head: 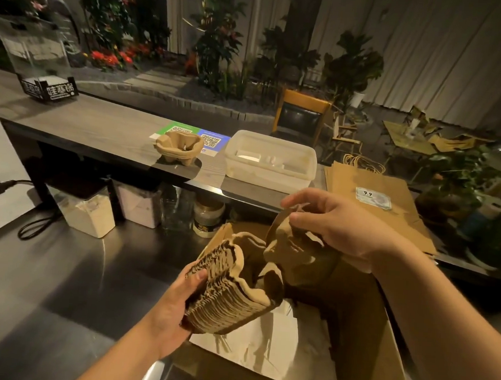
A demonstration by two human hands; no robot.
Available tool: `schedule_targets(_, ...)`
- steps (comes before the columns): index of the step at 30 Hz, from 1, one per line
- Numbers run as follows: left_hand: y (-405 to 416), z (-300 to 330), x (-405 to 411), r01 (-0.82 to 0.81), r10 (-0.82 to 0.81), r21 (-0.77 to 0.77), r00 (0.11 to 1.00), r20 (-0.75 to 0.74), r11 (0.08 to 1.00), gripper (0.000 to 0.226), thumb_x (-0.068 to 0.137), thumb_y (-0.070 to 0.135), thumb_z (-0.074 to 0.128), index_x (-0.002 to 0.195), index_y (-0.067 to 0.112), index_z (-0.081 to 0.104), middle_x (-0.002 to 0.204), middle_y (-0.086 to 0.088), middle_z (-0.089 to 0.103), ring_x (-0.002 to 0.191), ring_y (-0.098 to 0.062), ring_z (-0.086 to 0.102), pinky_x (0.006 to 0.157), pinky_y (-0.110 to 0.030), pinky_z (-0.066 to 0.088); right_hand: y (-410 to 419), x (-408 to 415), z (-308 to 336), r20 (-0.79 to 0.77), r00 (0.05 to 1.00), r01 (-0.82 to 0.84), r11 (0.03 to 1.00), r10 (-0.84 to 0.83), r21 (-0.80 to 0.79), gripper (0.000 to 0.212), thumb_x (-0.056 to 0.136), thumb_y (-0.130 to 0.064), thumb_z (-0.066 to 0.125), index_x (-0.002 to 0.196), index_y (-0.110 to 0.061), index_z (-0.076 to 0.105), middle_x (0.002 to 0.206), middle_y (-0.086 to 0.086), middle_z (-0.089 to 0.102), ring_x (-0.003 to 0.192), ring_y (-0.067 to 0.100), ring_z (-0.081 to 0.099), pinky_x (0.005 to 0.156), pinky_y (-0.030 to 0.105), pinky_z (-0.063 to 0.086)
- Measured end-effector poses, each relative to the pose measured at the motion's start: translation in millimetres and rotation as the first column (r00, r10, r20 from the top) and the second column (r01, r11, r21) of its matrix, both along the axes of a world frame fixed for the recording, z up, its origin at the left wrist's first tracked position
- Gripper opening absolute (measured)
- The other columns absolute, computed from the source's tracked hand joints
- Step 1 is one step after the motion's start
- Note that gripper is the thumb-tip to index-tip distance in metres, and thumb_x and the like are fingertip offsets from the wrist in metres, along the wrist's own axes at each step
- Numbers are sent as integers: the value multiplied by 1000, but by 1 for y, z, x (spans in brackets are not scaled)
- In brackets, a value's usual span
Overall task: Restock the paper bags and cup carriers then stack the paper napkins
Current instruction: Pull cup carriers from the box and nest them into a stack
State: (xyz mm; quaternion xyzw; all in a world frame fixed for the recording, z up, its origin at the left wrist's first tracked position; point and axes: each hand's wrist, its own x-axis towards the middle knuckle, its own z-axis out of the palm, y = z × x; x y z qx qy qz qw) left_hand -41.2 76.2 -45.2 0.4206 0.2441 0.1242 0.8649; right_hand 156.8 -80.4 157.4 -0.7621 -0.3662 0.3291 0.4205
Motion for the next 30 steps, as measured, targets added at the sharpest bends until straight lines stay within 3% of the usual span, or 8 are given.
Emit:
schedule_targets(4, -4, 0, 3, -28, 31, 106, 999, -21, 994, 122, 35, 67, 98, 140, 24, 52, 122, -14, 72, 113, -34, 70, 89, -50, 61, 6, -32, -13, 265, 958, 127, 991, -112, -41, 17, 100, -21, 62, 110, -33, 68, 97, -7, 68, 77, 11, 72, 65, 23, 62)
schedule_targets(7, -8, 0, 5, -34, 37, 148, 999, -19, 988, 118, 31, 66, 98, 135, 28, 56, 119, -11, 73, 108, -33, 73, 90, -57, 60, 14, -59, -31, 397, 908, 168, 984, -132, -58, 26, 102, -23, 58, 125, -35, 63, 109, -15, 63, 82, 2, 63, 60, 12, 56)
schedule_targets(12, -10, 3, 2, -56, 55, 136, 998, 16, 989, 110, 34, 58, 100, 133, 32, 58, 116, -6, 75, 100, -28, 75, 74, -49, 63, 14, -85, -44, 281, 959, 64, 996, -45, -58, 61, 105, -31, 52, 158, -42, 24, 151, -8, 38, 123, 8, 48, 98, 25, 54)
schedule_targets(18, -12, 3, 1, -92, 94, 131, 996, -6, 987, 112, 36, 61, 99, 135, 33, 57, 121, -7, 73, 112, -34, 70, 81, -46, 62, 13, -91, -56, 415, 899, -64, 979, 141, -194, 85, 102, -16, 57, 161, -38, 0, 142, -9, 23, 131, 12, 35, 115, 31, 43)
schedule_targets(22, -12, 5, 1, -80, 82, 153, 997, -10, 985, 113, 35, 66, 98, 136, 35, 57, 122, -4, 72, 108, -27, 73, 81, -44, 63, 8, -86, -75, 248, 942, -204, 973, 225, -110, 86, 96, -66, 45, 158, -45, -11, 150, -27, 16, 146, 14, 23, 121, 44, 35)
schedule_targets(26, -11, 8, 1, -105, 110, 128, 993, -35, 986, 120, 31, 71, 96, 137, 31, 56, 118, -5, 74, 108, -27, 73, 84, -49, 63, 0, -74, -80, 178, 979, -118, 991, 103, 70, 74, 96, -60, 49, 159, -42, 14, 148, -18, 41, 134, 5, 46, 110, 39, 49)
schedule_targets(28, -11, 10, 1, -125, 129, 92, 991, -38, 988, 120, 32, 72, 96, 137, 30, 55, 119, -8, 74, 109, -28, 73, 88, -51, 62, -4, -68, -78, 269, 963, -28, 987, -16, 158, 53, 94, -66, 42, 144, -50, 37, 131, -25, 53, 120, 2, 56, 101, 37, 55)
schedule_targets(30, -12, 12, 0, -135, 136, 30, 990, -37, 990, 110, 41, 70, 94, 136, 29, 58, 121, -12, 74, 108, -32, 73, 85, -53, 62, -5, -68, -77, 407, 911, -122, 986, 65, 117, 39, 99, -67, 33, 135, -55, 40, 126, -37, 48, 122, -8, 48, 111, 33, 43)
